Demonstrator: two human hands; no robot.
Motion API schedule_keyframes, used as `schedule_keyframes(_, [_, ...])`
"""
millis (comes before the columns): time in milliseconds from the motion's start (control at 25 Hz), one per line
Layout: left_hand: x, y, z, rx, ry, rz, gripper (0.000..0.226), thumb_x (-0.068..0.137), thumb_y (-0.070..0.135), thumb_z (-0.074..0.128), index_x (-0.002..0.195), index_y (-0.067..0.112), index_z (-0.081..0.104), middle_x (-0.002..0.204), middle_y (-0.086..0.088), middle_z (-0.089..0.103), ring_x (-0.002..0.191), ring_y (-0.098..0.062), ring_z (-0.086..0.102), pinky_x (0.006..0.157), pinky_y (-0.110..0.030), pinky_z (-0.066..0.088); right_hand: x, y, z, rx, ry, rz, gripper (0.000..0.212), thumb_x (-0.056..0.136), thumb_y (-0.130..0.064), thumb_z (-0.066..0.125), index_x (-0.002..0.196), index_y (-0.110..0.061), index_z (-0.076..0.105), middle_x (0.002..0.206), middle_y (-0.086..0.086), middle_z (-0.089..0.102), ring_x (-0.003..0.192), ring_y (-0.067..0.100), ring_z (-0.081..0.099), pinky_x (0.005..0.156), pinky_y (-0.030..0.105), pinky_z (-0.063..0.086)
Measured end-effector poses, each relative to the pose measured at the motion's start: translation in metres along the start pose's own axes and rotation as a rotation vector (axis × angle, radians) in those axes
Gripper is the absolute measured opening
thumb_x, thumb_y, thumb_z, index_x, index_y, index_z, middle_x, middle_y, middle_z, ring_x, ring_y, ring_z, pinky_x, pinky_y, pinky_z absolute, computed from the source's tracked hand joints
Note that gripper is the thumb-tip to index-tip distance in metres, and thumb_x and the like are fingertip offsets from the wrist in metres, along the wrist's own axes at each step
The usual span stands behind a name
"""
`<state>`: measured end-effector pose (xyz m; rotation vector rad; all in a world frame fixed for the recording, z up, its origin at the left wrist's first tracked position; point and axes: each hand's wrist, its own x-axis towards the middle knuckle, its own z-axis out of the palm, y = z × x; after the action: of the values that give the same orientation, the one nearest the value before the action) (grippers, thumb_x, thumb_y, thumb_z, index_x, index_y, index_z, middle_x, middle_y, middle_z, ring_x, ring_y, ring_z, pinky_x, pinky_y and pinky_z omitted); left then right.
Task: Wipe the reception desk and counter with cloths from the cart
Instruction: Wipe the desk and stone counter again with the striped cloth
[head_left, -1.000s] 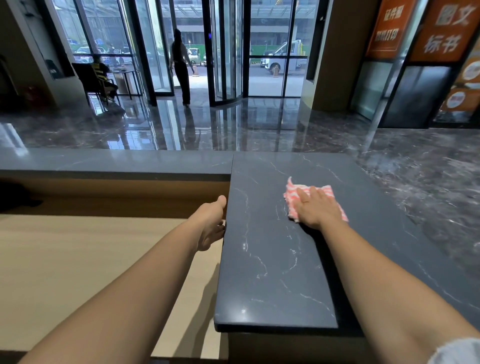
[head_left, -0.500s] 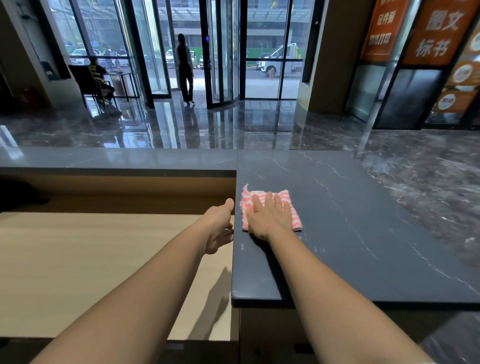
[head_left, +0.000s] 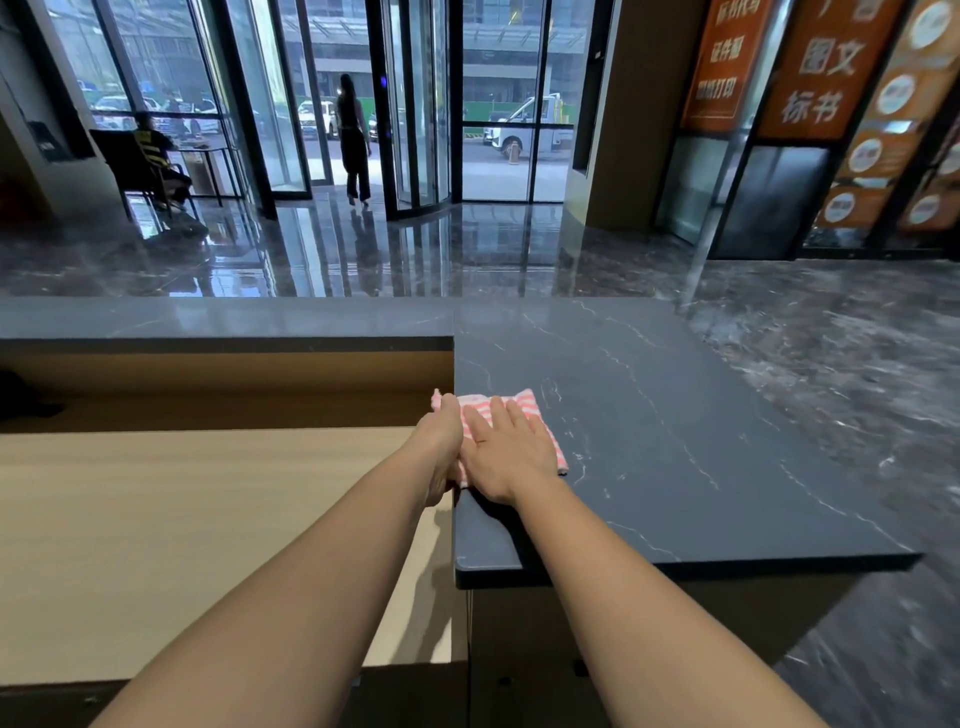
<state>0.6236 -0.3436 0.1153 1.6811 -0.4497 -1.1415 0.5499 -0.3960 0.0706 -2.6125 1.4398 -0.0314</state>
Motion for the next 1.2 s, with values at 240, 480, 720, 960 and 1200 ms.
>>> schedule_keyframes(240, [0.0,-0.01,0.003,0.088,-0.043,0.031,0.046,0.1,0.042,0.021,0.108,0.009,0.053,0.094,-0.006,0.061,0.085,-0.022,0.058,0.084,-0.033,0.044,-0.015,0.088,-0.014,-0.007,0.035,0.199,0.056,0.101,-0.045,0.019,0.154,-0.03,0.014,0.163,0.008,0.006,0.15,0.023,0.002,0.119,0.041,0.005])
schedule_keyframes(480, [-0.008,-0.027,-0.01,0.036,-0.102,0.017,0.05,0.101,0.046,0.021,0.09,0.013,0.057,0.084,-0.004,0.062,0.081,-0.022,0.056,0.077,-0.032,0.044,-0.027,0.12,-0.022,-0.008,0.04,0.379,0.055,0.099,-0.045,0.021,0.152,-0.03,0.018,0.161,0.008,0.011,0.149,0.025,0.005,0.117,0.044,0.011])
schedule_keyframes(720, [-0.008,-0.039,-0.012,0.0,-0.117,0.019,0.053,0.1,0.049,0.023,0.094,0.009,0.057,0.092,-0.009,0.065,0.086,-0.023,0.059,0.084,-0.035,0.05,-0.044,0.05,-0.009,0.045,0.025,0.298,0.057,0.101,-0.045,0.017,0.155,-0.029,0.007,0.163,0.009,-0.004,0.15,0.026,-0.007,0.12,0.045,-0.001])
schedule_keyframes(960, [-0.01,-0.043,-0.021,-0.117,-0.15,-0.04,0.057,0.098,0.056,0.028,0.111,0.011,0.061,0.071,-0.005,0.061,0.06,-0.018,0.055,0.06,-0.029,0.047,-0.063,-0.02,0.007,-0.001,0.024,0.126,0.057,0.102,-0.045,0.015,0.155,-0.028,0.001,0.163,0.01,-0.007,0.149,0.029,-0.01,0.119,0.047,-0.005])
schedule_keyframes(1200, [-0.02,-0.046,-0.007,-0.07,-0.032,-0.015,0.066,0.094,0.064,0.029,0.126,0.013,0.056,0.107,-0.012,0.069,0.088,-0.027,0.066,0.066,-0.031,0.053,-0.077,-0.018,0.009,-0.072,0.051,-0.006,0.057,0.103,-0.042,0.021,0.154,-0.028,0.003,0.163,0.007,-0.002,0.15,0.028,-0.006,0.121,0.045,-0.001])
